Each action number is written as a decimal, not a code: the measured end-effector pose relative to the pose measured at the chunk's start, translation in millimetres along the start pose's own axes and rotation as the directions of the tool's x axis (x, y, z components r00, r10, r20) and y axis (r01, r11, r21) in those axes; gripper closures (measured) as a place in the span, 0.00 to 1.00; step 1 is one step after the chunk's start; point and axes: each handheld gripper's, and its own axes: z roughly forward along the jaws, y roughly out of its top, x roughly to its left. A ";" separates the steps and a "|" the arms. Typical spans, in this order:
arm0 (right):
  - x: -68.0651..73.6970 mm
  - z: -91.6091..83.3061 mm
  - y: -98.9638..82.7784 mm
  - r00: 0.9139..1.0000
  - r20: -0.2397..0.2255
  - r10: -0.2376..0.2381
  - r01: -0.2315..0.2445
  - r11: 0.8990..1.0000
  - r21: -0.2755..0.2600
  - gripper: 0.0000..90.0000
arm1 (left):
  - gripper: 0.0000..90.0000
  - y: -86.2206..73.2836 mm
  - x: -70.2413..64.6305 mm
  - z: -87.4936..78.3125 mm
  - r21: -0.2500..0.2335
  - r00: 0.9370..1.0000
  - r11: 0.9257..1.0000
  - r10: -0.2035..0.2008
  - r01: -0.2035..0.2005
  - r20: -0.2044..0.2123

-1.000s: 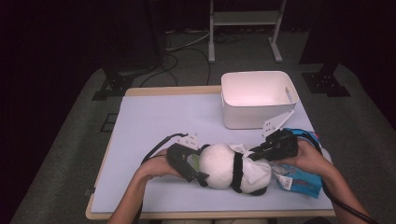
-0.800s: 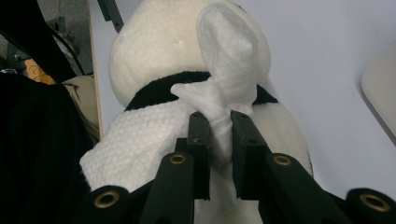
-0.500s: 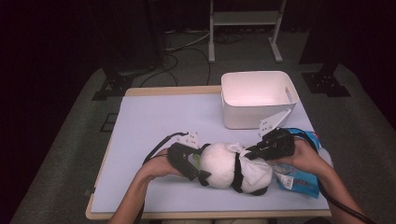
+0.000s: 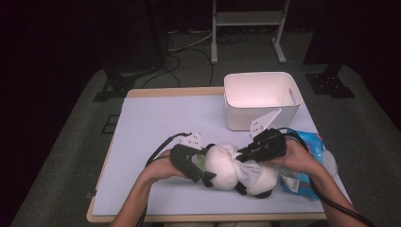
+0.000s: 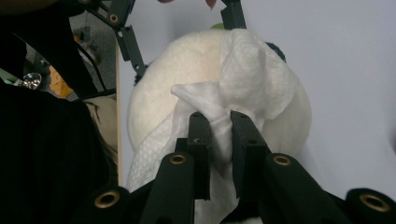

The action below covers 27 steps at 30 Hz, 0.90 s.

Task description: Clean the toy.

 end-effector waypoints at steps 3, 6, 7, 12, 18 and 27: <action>0.9 1.1 5.6 1.000 -0.011 -0.009 0.009 1.000 -0.009 0.88 | 0.14 2.3 -1.8 0.0 -0.008 1.000 1.000 0.005 -0.005 -0.002; 3.2 3.7 13.2 0.999 -0.022 -0.024 0.024 1.000 -0.010 0.88 | 0.13 4.0 -3.3 0.7 -0.013 1.000 1.000 0.010 -0.010 -0.005; 4.1 5.0 15.8 0.999 -0.025 -0.030 0.029 1.000 -0.009 0.88 | 0.13 4.4 -3.9 1.1 -0.016 1.000 1.000 0.008 -0.008 -0.005; 8.4 11.4 26.7 0.998 -0.046 -0.051 0.051 0.999 -0.006 0.88 | 0.13 6.1 -5.2 2.2 -0.015 1.000 1.000 0.014 -0.014 -0.002; 11.3 19.2 32.7 0.996 -0.068 -0.065 0.065 0.998 0.004 0.87 | 0.13 4.2 -4.1 3.5 -0.011 1.000 1.000 0.009 -0.009 0.000; 11.1 19.0 16.1 0.997 -0.065 -0.043 0.046 0.998 0.046 0.87 | 0.13 -6.3 4.0 9.3 0.036 1.000 0.999 -0.020 0.020 0.001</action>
